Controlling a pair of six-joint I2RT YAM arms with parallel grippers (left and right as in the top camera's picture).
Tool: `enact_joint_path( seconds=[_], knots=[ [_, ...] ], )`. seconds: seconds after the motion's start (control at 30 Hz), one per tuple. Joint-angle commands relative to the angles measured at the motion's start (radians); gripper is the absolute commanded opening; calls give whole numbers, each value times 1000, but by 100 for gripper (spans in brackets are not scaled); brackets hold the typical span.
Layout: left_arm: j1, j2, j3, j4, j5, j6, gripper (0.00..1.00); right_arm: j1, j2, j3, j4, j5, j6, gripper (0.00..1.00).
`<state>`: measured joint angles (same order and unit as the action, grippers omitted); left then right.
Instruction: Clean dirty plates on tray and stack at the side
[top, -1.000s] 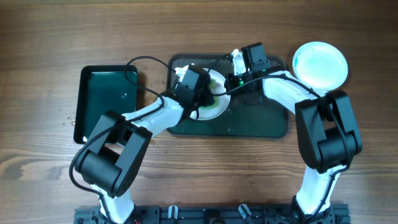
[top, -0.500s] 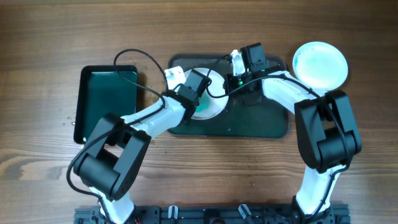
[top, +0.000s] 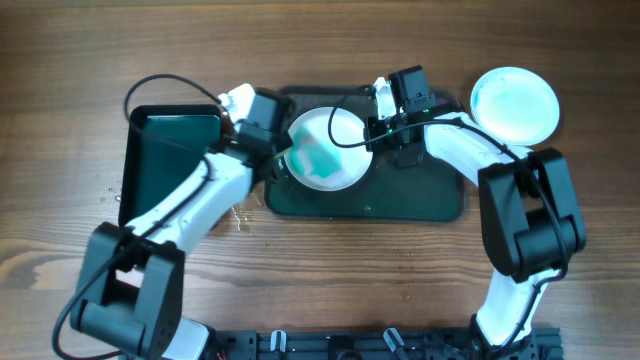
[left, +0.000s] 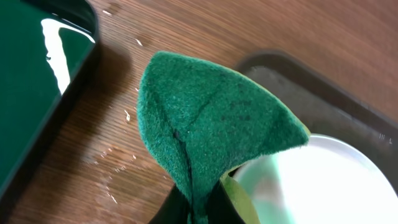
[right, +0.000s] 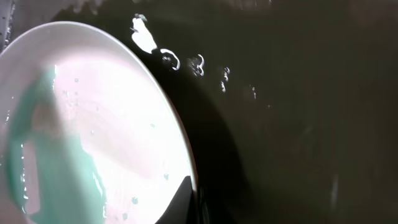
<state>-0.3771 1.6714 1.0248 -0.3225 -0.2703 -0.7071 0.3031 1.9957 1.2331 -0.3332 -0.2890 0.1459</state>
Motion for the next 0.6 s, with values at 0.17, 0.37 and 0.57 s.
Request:
enact_joint_path(
  seconds=[0.17, 0.37, 0.57],
  knots=[
    [294, -69, -9, -109, 195, 27, 4, 40, -177, 14, -6, 308, -174, 4],
    [433, -186, -9, -157, 138, 95, 4, 161, -234, 14, 0, 603, -317, 4],
    [498, -133, -54, -166, 150, 98, 4, 296, -253, 14, 44, 869, -526, 4]
  ],
)
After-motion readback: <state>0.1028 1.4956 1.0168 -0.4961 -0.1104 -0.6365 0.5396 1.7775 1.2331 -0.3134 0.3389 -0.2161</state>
